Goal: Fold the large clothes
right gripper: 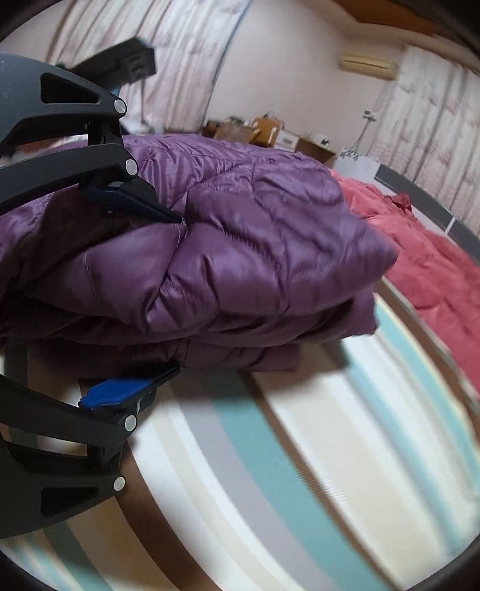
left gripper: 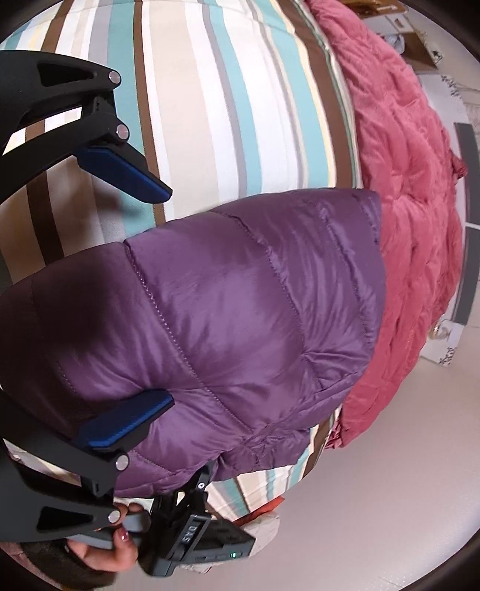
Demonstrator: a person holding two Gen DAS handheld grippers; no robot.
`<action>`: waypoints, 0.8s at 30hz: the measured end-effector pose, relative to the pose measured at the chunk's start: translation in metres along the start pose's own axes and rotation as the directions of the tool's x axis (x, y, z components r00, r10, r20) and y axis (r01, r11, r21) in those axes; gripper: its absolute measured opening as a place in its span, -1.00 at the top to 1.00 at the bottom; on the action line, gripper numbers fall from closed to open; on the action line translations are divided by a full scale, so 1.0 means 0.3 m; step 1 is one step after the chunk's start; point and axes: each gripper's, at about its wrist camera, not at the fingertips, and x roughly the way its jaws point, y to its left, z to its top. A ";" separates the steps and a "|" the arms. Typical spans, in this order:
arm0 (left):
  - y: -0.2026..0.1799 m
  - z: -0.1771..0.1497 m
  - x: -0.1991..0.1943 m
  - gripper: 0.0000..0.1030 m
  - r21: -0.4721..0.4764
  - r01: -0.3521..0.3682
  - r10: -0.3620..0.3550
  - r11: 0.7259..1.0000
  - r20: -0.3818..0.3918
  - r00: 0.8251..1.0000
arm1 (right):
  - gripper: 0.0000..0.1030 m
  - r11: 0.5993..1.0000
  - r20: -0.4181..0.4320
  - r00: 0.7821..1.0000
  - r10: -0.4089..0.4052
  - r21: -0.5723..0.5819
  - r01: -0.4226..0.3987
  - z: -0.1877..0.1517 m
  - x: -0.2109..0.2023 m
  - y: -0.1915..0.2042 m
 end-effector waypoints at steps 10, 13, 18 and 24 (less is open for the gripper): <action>0.000 -0.009 0.053 -0.95 0.000 0.065 -0.065 0.998 -0.049 0.997 | -0.25 0.997 -0.009 0.999 0.035 -0.061 -0.036 0.006 0.033 0.018; -0.017 -0.019 0.051 -0.78 0.017 0.080 -0.080 0.997 -0.030 0.996 | -0.06 0.996 -0.015 0.997 0.072 -0.054 -0.072 0.009 0.037 -0.001; -0.046 -0.028 0.025 -0.52 0.060 0.057 -0.057 0.997 0.009 0.998 | 0.18 0.991 0.000 0.993 0.119 -0.062 -0.118 0.002 0.019 -0.002; -0.063 -0.038 -0.012 -0.26 0.090 0.023 -0.028 0.996 0.049 0.998 | 0.27 0.983 0.033 0.989 0.146 -0.120 -0.142 -0.024 -0.013 0.029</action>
